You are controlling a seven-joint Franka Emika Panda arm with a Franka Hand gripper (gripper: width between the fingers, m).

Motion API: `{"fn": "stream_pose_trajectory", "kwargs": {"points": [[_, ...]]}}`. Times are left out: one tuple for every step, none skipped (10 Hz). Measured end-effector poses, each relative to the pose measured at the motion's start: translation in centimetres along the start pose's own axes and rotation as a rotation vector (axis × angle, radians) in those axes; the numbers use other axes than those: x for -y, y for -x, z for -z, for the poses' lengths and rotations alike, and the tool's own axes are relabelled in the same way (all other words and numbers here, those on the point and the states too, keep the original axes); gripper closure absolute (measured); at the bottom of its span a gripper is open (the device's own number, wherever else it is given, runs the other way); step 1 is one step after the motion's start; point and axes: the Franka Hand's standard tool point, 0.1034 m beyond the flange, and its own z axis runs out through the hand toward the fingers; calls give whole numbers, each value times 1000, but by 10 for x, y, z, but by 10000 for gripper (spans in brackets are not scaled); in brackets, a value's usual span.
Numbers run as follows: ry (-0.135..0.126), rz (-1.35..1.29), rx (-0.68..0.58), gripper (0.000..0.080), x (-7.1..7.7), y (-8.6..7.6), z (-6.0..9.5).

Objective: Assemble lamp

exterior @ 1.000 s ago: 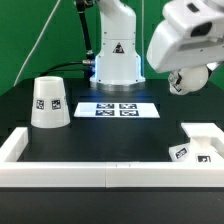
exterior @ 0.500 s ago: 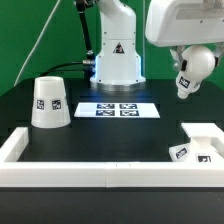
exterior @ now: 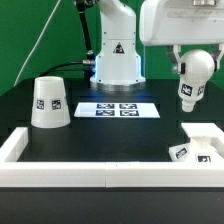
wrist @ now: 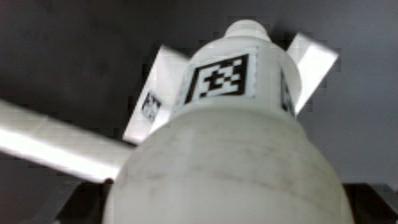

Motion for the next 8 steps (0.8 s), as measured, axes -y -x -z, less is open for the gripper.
{"fn": "stream_pose_trajectory", "kwargs": {"points": [[-2, -4, -3, 220, -6, -3, 6], [-7, -5, 16, 220, -8, -8, 11], [-6, -4, 11, 220, -7, -8, 8], [-8, -4, 15, 220, -7, -6, 7], [-8, -4, 15, 220, -7, -6, 7], [-8, -4, 16, 220, -7, -6, 6], [-8, -8, 14, 220, -12, -13, 6], [-2, -15, -3, 220, -20, -28, 10]]}}
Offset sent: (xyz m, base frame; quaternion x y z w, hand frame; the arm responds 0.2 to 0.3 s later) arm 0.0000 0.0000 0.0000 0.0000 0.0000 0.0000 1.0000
